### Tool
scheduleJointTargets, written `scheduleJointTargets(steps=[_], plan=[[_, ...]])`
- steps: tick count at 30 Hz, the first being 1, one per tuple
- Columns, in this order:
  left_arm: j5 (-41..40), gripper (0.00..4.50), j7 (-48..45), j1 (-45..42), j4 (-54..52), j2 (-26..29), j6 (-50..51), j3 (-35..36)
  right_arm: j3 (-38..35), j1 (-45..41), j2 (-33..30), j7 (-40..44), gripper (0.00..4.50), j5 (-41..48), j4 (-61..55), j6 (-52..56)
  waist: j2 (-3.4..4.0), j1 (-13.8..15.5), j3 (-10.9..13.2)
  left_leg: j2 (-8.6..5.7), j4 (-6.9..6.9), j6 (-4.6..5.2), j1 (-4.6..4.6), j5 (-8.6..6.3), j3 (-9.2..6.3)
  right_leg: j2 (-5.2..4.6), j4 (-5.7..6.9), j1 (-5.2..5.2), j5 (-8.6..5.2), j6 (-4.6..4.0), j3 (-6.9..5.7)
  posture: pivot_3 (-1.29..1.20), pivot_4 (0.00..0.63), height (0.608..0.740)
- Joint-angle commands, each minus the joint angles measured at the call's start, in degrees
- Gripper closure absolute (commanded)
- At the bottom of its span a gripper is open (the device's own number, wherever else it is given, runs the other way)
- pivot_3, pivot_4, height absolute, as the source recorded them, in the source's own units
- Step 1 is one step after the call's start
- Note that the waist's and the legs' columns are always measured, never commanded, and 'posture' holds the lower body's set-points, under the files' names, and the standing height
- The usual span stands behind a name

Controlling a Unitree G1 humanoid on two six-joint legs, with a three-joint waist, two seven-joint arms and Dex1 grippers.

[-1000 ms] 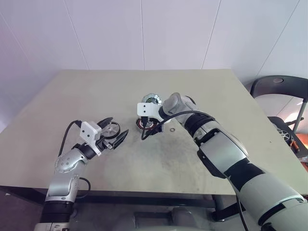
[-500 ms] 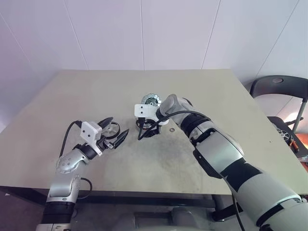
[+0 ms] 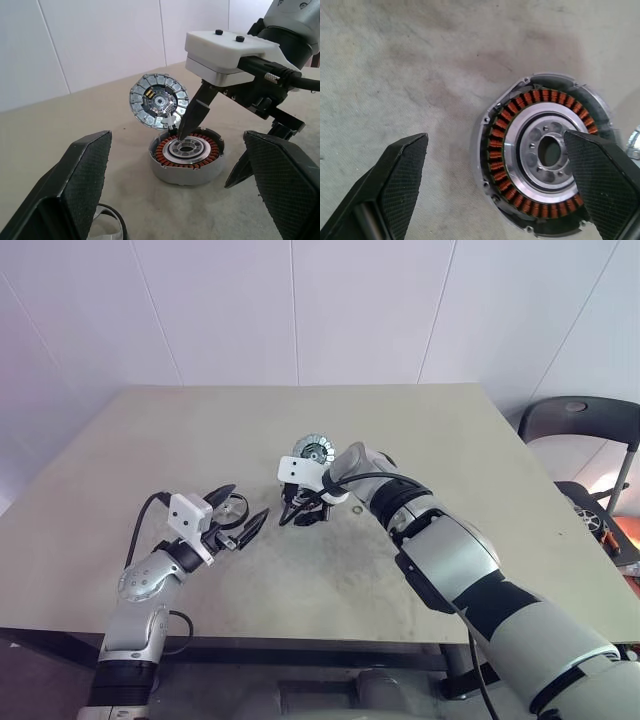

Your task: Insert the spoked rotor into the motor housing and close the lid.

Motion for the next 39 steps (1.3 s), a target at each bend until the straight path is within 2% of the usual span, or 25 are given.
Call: scheduleJointTargets(steps=[1, 14, 29, 32, 37, 38, 39], plan=[[-0.32, 0.02, 0.25, -0.24, -2.02, -0.13, -1.22, 0.55, -1.36, -1.02, 0.38, -0.53, 0.0, 0.13, -0.2, 0.13, 0.0, 0.0, 0.0, 0.0, 0.0, 0.0, 0.0, 0.0, 0.0, 0.0, 0.0, 0.0, 0.0, 0.0, 0.0, 0.0, 0.0, 0.74], [0.04, 0.02, 0.46, -0.48, -1.04, -0.77, -2.42, 0.53, -2.58, -0.42, 0.53, -5.26, 0.0, -0.64, 0.59, 4.19, 0.0, 0.0, 0.0, 0.0, 0.01, 0.0, 0.0, 0.0, 0.0, 0.0, 0.01, 0.0, 0.0, 0.0, 0.0, 0.0, 0.0, 0.74], [0.25, 0.02, 1.03, -0.08, -0.68, -0.97, -3.53, 0.76, -4.53, 0.86, 2.56, -3.42, 0.0, -0.14, 1.11, 7.63, -0.01, 0.0, -0.01, 0.0, 0.04, 0.0, 0.01, 0.0, 0.0, 0.01, 0.02, 0.03, 0.0, 0.0, 0.0, 0.0, 0.0, 0.74], [0.41, 0.0, 1.12, 0.0, -0.7, -0.85, -3.75, 0.77, -5.39, 1.18, 2.81, -4.51, 0.59, 0.31, 1.11, 7.8, -0.02, 0.02, -0.01, 0.0, 0.04, 0.0, 0.02, 0.0, 0.0, 0.0, 0.03, 0.03, 0.0, 0.0, 0.0, 0.0, 0.0, 0.74], [0.38, 0.0, 1.17, -0.06, -1.27, -0.64, -3.65, 0.77, -6.46, 1.07, 3.01, -5.16, 2.3, 0.35, 1.13, 8.1, -0.04, 0.0, -0.03, 0.0, -0.01, 0.0, 0.01, 0.0, -0.01, 0.0, 0.02, 0.02, 0.0, 0.01, 0.0, 0.0, 0.0, 0.74], [0.39, 0.0, 1.16, -0.06, -1.26, -0.64, -3.67, 0.74, -6.67, 1.04, 3.0, -5.34, 2.52, 0.33, 1.12, 8.1, -0.07, -0.01, -0.05, 0.0, -0.02, 0.0, 0.03, 0.0, -0.01, 0.0, 0.02, 0.03, 0.0, 0.01, 0.0, 0.0, 0.0, 0.74], [0.41, 0.0, 1.15, -0.09, -1.24, -0.65, -3.69, 0.69, -6.83, 1.02, 2.98, -5.42, 2.53, 0.27, 1.11, 8.1, -0.07, -0.14, -0.05, 0.0, -0.02, 0.0, 0.07, 0.0, -0.01, 0.01, 0.02, 0.07, 0.0, 0.01, 0.0, 0.0, 0.0, 0.74]])
